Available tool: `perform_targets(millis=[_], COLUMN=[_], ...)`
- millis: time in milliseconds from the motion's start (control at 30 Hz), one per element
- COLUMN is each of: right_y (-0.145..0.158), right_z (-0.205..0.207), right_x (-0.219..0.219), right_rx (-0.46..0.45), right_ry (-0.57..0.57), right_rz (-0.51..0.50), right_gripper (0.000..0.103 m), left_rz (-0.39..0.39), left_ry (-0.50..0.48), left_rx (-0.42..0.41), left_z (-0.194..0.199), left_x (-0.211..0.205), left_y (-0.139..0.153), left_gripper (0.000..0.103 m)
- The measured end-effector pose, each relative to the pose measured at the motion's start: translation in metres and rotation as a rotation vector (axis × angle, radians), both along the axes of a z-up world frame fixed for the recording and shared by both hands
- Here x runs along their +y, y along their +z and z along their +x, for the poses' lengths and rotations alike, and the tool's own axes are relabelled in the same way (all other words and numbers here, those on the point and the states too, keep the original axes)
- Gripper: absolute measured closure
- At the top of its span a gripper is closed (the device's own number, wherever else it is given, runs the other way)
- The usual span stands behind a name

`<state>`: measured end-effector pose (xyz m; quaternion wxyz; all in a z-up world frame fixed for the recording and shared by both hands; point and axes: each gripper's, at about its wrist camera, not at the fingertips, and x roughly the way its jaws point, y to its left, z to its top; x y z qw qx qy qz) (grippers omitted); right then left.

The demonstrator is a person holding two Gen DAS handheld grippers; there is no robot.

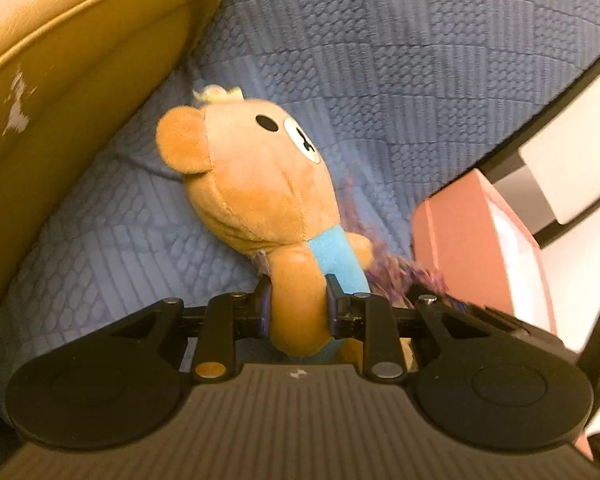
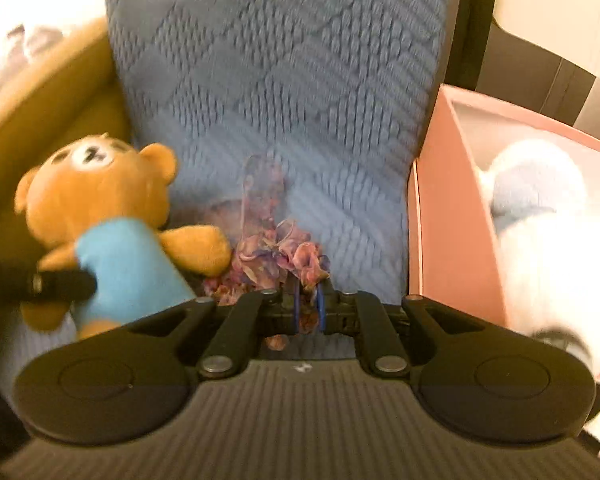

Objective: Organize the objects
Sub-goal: 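Grasp the brown teddy bear with the left tool while the right tool grasps the purple ribbon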

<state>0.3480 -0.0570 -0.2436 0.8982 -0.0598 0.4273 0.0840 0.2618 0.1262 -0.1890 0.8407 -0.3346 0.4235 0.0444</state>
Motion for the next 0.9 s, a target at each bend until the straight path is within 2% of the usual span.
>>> perform_targets(millis=[67, 167, 233, 333, 433, 500, 533, 633, 800, 900], right_y=[-0.003, -0.010, -0.012, -0.013, -0.012, -0.013, -0.013, -0.015, -0.017, -0.017], right_z=[-0.007, -0.012, -0.011, -0.012, -0.014, -0.012, -0.011, -0.010, -0.009, -0.008], right_x=[0.007, 0.007, 0.004, 0.002, -0.001, -0.002, -0.002, -0.001, 0.001, -0.001], right_rx=[-0.010, 0.026, 0.049, 0.062, 0.070, 0.072, 0.073, 0.079, 0.076, 0.076], right_ry=[0.029, 0.042, 0.035, 0.026, -0.007, -0.029, -0.030, -0.004, 0.012, 0.008], right_rz=[-0.032, -0.003, 0.047, 0.081, 0.114, 0.107, 0.105, 0.130, 0.126, 0.132], right_gripper=[0.091, 0.091, 0.091, 0.089, 0.084, 0.075, 0.074, 0.074, 0.074, 0.074], left_rz=[-0.005, -0.018, -0.020, -0.016, -0.039, -0.069, -0.090, -0.149, -0.128, -0.084], left_ry=[0.016, 0.023, 0.030, 0.047, 0.072, 0.085, 0.088, 0.089, 0.121, 0.116], left_rx=[0.014, 0.016, 0.020, 0.024, 0.033, 0.041, 0.038, 0.036, 0.054, 0.067], left_z=[0.004, 0.010, 0.010, 0.012, 0.015, 0.017, 0.018, 0.023, 0.032, 0.036], left_x=[0.003, 0.005, 0.004, 0.004, 0.004, 0.006, 0.006, 0.001, -0.006, -0.010], left_y=[-0.004, -0.009, -0.012, -0.016, -0.023, -0.027, -0.029, -0.035, -0.044, -0.046], left_gripper=[0.072, 0.072, 0.056, 0.040, 0.033, 0.030, 0.028, 0.024, 0.026, 0.035])
